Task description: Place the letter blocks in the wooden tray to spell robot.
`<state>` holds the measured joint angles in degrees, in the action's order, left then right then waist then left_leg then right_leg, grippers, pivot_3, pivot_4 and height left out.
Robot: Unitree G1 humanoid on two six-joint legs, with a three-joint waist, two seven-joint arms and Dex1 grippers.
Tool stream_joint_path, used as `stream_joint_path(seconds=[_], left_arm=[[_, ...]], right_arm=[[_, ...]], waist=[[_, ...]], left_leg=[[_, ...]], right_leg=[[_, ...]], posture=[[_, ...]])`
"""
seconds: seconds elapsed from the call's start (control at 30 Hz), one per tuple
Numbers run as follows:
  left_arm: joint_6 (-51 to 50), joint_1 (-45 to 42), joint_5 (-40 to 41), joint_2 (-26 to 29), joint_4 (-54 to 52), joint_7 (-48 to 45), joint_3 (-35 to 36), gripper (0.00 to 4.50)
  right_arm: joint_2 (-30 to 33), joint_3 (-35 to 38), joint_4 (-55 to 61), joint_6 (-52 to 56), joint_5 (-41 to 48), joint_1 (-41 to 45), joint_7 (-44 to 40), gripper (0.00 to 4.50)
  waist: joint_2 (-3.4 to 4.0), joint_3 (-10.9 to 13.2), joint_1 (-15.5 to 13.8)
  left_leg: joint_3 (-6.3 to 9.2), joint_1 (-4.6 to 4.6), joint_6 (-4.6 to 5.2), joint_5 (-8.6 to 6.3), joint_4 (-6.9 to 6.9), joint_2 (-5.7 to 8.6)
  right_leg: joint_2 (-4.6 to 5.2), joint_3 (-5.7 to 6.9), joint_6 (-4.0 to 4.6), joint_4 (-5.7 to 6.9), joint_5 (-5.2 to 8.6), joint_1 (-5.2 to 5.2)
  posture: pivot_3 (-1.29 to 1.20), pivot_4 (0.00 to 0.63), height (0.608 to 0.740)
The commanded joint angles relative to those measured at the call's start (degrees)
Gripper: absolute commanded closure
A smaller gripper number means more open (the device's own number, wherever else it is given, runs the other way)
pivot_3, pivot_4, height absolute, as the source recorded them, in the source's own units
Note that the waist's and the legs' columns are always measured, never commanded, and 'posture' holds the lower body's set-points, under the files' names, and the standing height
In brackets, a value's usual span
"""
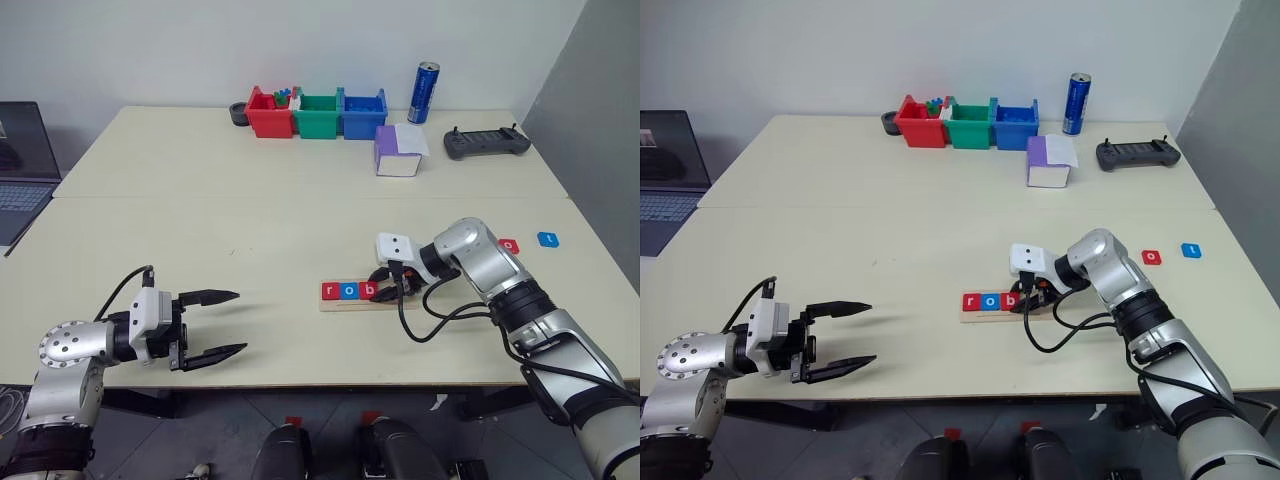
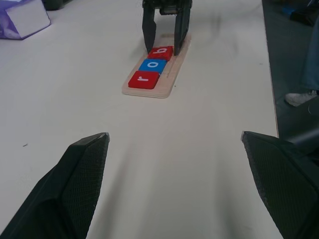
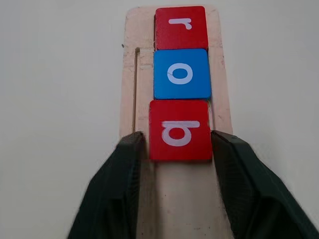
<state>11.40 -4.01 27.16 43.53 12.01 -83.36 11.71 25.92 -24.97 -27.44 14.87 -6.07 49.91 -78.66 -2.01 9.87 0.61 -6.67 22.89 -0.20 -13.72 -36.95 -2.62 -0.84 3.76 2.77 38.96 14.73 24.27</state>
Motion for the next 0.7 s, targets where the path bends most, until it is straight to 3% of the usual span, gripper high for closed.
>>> stream_joint_path(seconds=[0.03, 0.13, 0.6, 0.7], left_arm=[[0.0, -0.05, 0.83, 1.05, -1.12, 0.06, 1.43, 0.0], [0.25, -0.39, 0.75, 1.02, -0.43, -0.14, 1.33, 0.0], [0.37, -0.44, 0.81, 1.26, -0.15, -0.46, 1.42, 0.0], [0.43, -0.88, 0.6, 1.12, 0.17, -0.52, 1.07, 0.0]], right_arm=[[0.11, 0.03, -0.18, -0.65, -0.48, 1.52, 0.28, 1.05], [0.57, 0.57, 0.74, -0.61, 0.09, 1.71, -0.25, 0.02], [7.43, 6.56, 20.02, 10.38, 10.35, -4.78, -3.39, 0.02], [5.02, 5.5, 18.6, 10.51, 10.69, -6.18, -1.47, 0.6]], waist=[[0.0, 0.0, 0.0], [0.0, 0.0, 0.0], [0.0, 0.0, -0.14], [0.0, 0.0, -0.11]], left_leg=[[0.0, 0.0, 0.0, 0.0, 0.0, 0.0], [0.0, 0.0, 0.0, 0.0, 0.0, 0.0], [0.01, 0.04, 0.0, -0.01, 0.02, 0.0], [0.01, 0.03, 0.0, -0.01, 0.02, -0.01]], right_leg=[[0.0, 0.0, 0.0, 0.0, 0.0, 0.0], [0.0, 0.0, 0.0, 0.0, 0.0, 0.0], [0.0, 0.0, 0.0, -0.04, 0.0, 0.03], [0.0, 0.01, 0.01, -0.04, 0.01, 0.04]], posture=[[0.0, 0.15, 0.74], [0.0, 0.15, 0.74], [0.0, 0.15, 0.74], [0.0, 0.15, 0.74]])
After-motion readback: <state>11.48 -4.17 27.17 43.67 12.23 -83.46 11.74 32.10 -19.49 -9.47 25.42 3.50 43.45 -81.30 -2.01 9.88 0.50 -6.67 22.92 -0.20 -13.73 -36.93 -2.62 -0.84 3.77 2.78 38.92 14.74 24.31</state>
